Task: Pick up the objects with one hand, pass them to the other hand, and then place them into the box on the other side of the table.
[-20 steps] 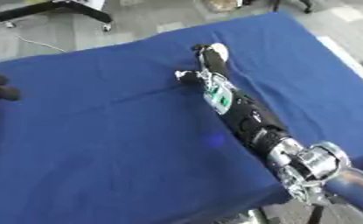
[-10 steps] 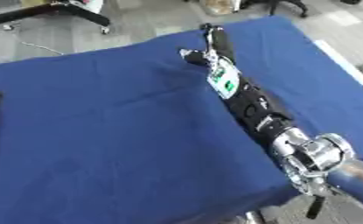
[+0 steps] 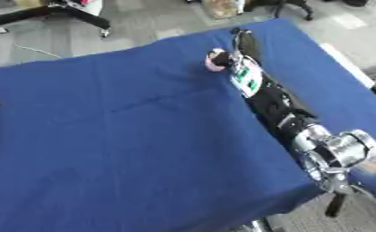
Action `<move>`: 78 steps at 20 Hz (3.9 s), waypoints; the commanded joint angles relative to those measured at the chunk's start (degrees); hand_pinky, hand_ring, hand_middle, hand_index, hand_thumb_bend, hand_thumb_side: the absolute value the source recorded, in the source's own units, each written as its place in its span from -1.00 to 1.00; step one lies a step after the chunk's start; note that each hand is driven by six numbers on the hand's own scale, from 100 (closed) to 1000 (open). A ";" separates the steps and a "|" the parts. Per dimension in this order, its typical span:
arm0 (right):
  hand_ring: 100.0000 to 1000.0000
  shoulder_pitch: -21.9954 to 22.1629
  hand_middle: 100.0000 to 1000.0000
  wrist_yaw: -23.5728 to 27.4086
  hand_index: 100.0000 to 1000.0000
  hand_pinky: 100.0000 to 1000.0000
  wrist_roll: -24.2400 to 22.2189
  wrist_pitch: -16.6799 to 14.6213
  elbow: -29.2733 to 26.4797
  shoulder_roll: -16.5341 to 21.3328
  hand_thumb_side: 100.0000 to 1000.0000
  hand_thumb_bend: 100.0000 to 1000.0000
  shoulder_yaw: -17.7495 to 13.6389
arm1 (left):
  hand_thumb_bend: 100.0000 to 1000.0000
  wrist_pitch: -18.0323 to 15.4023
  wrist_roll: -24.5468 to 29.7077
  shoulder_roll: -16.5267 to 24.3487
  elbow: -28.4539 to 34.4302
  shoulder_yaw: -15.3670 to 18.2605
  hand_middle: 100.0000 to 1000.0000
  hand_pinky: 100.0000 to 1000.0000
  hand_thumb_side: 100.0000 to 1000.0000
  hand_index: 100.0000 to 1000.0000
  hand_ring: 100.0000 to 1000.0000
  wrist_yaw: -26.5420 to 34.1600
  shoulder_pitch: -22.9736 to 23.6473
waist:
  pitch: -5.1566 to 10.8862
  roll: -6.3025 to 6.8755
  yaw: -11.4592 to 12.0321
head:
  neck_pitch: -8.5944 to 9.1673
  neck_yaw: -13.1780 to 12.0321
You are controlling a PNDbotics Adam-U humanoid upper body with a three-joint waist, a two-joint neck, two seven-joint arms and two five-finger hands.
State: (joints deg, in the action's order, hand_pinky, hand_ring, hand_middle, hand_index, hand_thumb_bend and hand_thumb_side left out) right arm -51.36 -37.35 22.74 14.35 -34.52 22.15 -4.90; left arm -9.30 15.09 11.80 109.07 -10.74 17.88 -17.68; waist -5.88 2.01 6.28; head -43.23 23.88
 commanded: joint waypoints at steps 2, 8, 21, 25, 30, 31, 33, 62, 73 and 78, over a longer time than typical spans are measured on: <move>-0.38 -0.63 0.06 1.44 0.45 0.06 -3.49 -1.02 1.10 1.60 -0.62 -0.26 0.00 | -0.83 -0.08 0.20 0.99 0.61 0.61 0.24 0.50 0.50 0.58 0.14 -0.19 -0.52 | 0.86 0.00 -0.04 | 0.52 0.09; -0.63 -0.42 -0.36 1.01 0.02 -0.03 -4.77 -2.51 0.84 1.36 -1.00 -0.83 0.19 | -0.83 -0.07 0.22 0.91 0.65 0.60 0.24 0.50 0.50 0.58 0.14 -0.18 -0.48 | 0.77 0.08 -0.01 | 0.43 0.25; -0.78 1.27 -0.84 2.22 -0.52 -0.18 -0.68 -7.38 -18.62 1.15 -1.00 -1.00 3.96 | -0.83 0.44 -0.98 0.86 -0.39 0.81 0.22 0.49 0.51 0.58 0.12 -0.80 -0.35 | 1.00 -0.06 -0.55 | 0.19 -1.52; -0.72 2.91 -0.81 3.49 -0.50 -0.15 -3.39 -7.43 -27.68 0.80 -1.00 -1.00 6.67 | -0.84 0.55 -1.41 0.76 -1.00 0.78 0.22 0.50 0.54 0.58 0.13 -1.25 -0.22 | 1.09 -0.05 -0.72 | -0.05 -2.39; -0.66 1.37 -0.78 0.63 -0.49 -0.12 -4.58 -10.43 -34.47 -4.82 -1.00 -1.00 12.51 | -0.84 1.83 -2.01 0.01 -3.71 0.11 0.23 0.50 0.60 0.58 0.13 -2.50 -0.23 | 1.13 0.35 -0.14 | -0.69 -5.22; -0.65 1.97 -0.78 0.19 -0.49 -0.12 -4.04 -11.28 -35.88 -6.21 -1.00 -1.00 13.91 | -0.84 1.94 -2.20 -0.04 -4.12 0.09 0.23 0.50 0.61 0.58 0.13 -2.75 -0.22 | 1.11 0.38 -0.35 | -0.76 -5.73; -0.64 3.66 -0.77 -0.46 -0.49 -0.11 -2.99 -13.14 -38.93 -9.01 -1.00 -1.00 16.94 | -0.85 2.20 -2.54 -0.17 -5.08 -0.07 0.23 0.50 0.64 0.58 0.13 -3.24 -0.21 | 1.02 0.42 -0.74 | -0.86 -7.06; -0.65 18.78 -0.77 17.99 -0.48 -0.14 -24.01 -19.04 -76.91 -15.21 -1.00 -1.00 28.53 | -1.00 -0.93 1.98 -0.69 -16.08 -5.27 0.36 0.55 0.54 0.62 0.24 -16.20 -2.05 | -0.43 -0.83 -3.49 | -0.89 -18.76; -0.72 19.67 -0.80 24.28 -0.49 -0.20 -26.52 -16.27 -73.51 -15.33 -1.00 -1.00 30.19 | -1.00 -3.16 2.04 -0.96 -15.63 -6.01 0.40 0.56 0.50 0.64 0.28 -14.75 -2.36 | -0.55 -0.93 -3.58 | -0.89 -18.15; -0.75 19.88 -0.81 26.30 -0.49 -0.23 -26.68 -15.86 -71.87 -15.11 -1.00 -1.00 30.78 | -1.00 -4.00 2.92 -0.89 -14.65 -6.06 0.41 0.56 0.50 0.66 0.28 -12.53 -2.43 | -0.68 -1.03 -3.58 | -0.89 -17.84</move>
State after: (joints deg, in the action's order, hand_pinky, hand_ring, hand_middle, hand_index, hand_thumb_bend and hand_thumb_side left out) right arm -30.76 -11.79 -3.95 -1.70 -106.12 6.99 25.85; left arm -12.89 17.82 10.52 92.98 -16.85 4.59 -19.15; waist -7.08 0.95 2.73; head -44.22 5.86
